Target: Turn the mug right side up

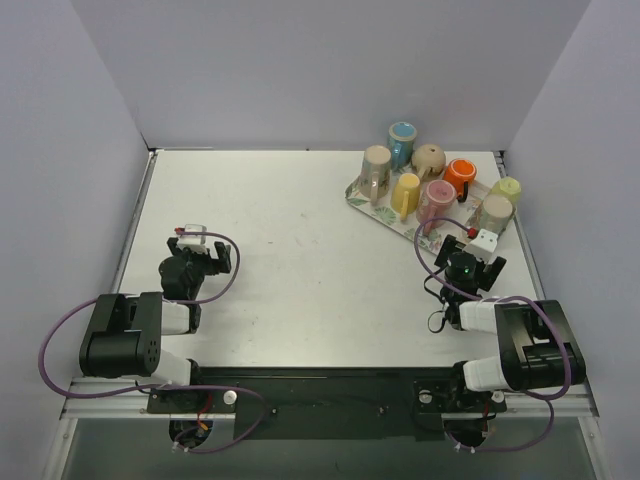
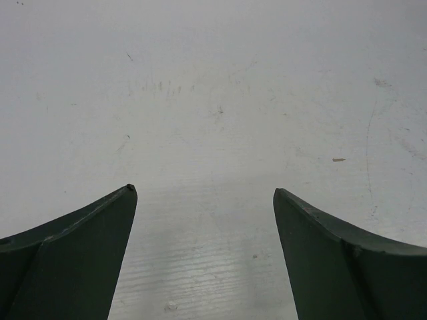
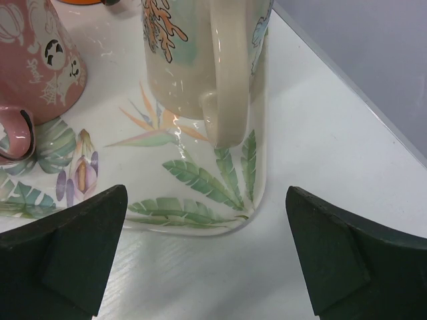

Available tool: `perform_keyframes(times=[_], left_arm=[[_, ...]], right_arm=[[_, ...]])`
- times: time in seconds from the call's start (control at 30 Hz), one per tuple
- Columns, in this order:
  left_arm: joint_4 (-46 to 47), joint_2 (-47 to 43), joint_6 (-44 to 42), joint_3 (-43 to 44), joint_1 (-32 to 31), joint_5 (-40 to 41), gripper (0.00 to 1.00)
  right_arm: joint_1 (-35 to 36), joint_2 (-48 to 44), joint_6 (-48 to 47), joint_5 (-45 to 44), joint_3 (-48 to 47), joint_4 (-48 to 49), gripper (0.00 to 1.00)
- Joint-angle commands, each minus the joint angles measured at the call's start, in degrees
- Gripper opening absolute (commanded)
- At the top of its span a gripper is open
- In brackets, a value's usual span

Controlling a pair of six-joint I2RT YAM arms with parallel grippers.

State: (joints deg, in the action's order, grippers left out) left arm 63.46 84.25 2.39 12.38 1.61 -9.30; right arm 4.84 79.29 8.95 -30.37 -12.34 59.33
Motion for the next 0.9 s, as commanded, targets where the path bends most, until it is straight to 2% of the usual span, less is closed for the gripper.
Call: perform_keyframes(times=[0.0,0.07,0.23,0.27,0.37,0.43,0.5,0.63,0.7,0.8,0.87], left_arm=[[1.67,-0.14,0.16,1.15,0.41,-0.02,0.94],[1.67,-0.05,0.16,1.15,0.41,-0.02,0.94],[1.67,-0.05,0.16,1.15,0.41,-0.02,0.94],[1.75,-0.22,0.16,1.15,0.41,-0.02,0.94],[2.28,-0.4,0.15,0.8,0.5,-0.28,0.94],[0.97,-2.58,0.24,0.98,0.59,-0.28,0.94],[-4.73,-6.28,1.12,2.2,0.94,0.16,0.94],[-13.16,-10.15,-0.62,4.31,1.73,-4.39,0.94],[-16.77,-11.38,-1.77,5.1,1.73,-5.98,0.94],[-20.04,-13.32,-2.13,5.81,1.73,-7.14,0.93],[-21.01,-14.37,-2.13,5.81,1.73,-7.05,0.93]], right_arm=[[-0.18,-1.24,0.46,-1.17,-1.29,2.01,1.0],[-0.09,-3.25,2.29,-3.28,-1.55,-0.86,1.0],[1.22,-4.92,0.02,-3.9,0.83,3.51,1.0],[2.18,-8.06,0.36,-7.56,-0.83,-2.06,1.0],[2.1,-14.93,3.69,-8.21,-6.63,-18.34,0.99],[1.4,-17.84,6.77,-4.28,-10.33,-27.22,0.97],[1.66,-19.52,7.65,-1.47,-14.1,-35.64,0.93],[2.54,-18.91,10.38,2.06,-23.49,-48.74,0.85],[3.33,-17.68,11.61,0.85,-27.28,-54.72,0.81],[3.33,-16.01,15.47,-7.03,-30.02,-60.89,0.77],[1.15,-15.3,17.75,-10.31,-29.42,-61.0,0.72]])
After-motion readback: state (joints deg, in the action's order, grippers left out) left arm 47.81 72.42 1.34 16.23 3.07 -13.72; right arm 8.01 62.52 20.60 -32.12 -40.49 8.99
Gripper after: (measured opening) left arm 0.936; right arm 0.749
